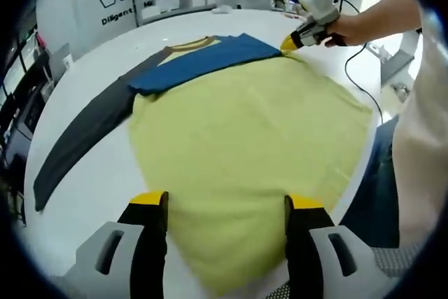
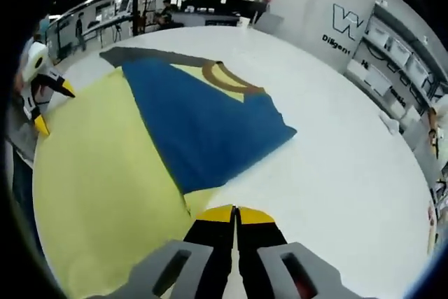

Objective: Fold the garment on the visible template until the final outline fits inside the template.

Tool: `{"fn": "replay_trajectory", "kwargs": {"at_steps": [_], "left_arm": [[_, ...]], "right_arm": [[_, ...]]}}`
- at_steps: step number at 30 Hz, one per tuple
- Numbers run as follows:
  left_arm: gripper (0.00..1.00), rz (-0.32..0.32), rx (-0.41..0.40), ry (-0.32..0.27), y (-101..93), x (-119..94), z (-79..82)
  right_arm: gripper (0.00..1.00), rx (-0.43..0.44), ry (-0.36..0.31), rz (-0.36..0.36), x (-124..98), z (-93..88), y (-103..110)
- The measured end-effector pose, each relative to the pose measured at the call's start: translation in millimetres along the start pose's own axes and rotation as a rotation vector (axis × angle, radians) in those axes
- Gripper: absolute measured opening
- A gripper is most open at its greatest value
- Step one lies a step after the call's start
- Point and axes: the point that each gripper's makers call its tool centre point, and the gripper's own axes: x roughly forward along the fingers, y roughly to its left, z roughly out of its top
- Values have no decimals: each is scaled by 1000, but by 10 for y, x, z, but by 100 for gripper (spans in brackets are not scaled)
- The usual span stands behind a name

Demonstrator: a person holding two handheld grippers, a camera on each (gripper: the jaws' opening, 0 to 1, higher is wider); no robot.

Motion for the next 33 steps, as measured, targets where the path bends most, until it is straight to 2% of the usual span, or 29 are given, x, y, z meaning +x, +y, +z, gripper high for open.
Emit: {"fn": "replay_trajectory", "kwargs": {"at_steps": [3, 4, 7, 9, 11, 13, 17, 20, 26, 31, 32, 33], "left_arm": [[67, -2, 2, 2, -3, 0, 0], [68, -5, 4, 4, -10, 0, 0], [69, -13, 3, 6, -26, -2, 3], [70, -18, -7, 6, -24, -13, 5], [71, -17, -23, 10, -6, -31, 0], [72, -10, -32, 6, 36, -60, -7], [74, 29, -99, -21, 224, -148, -3], [76, 96, -170, -34, 543, -235, -40], [76, 207, -311, -79, 1184, -419, -76], [76, 315, -457, -95, 1780, -599, -294], [76, 323, -468, -97, 1825, -612, -312], [75, 346, -505, -107, 1956, -655, -350]], "right_arm": [[0, -10, -19, 16, -2, 86, 97], [1, -1, -67, 29, 7, 192, 167], [4, -52, -70, 60, 51, 245, 349], [3, -100, -40, 80, 100, 178, 446], [0, -131, 7, 67, 115, 72, 433], [0, -94, -25, 66, 101, 93, 419], [1, -109, -10, 63, 74, 74, 394], [1, -102, -1, 56, 40, 78, 384], [0, -91, -24, 42, -54, 141, 363], [5, -41, -60, 34, -178, 200, 344], [6, -33, -66, 31, -213, 205, 343], [7, -29, -71, 29, -237, 215, 340]]}}
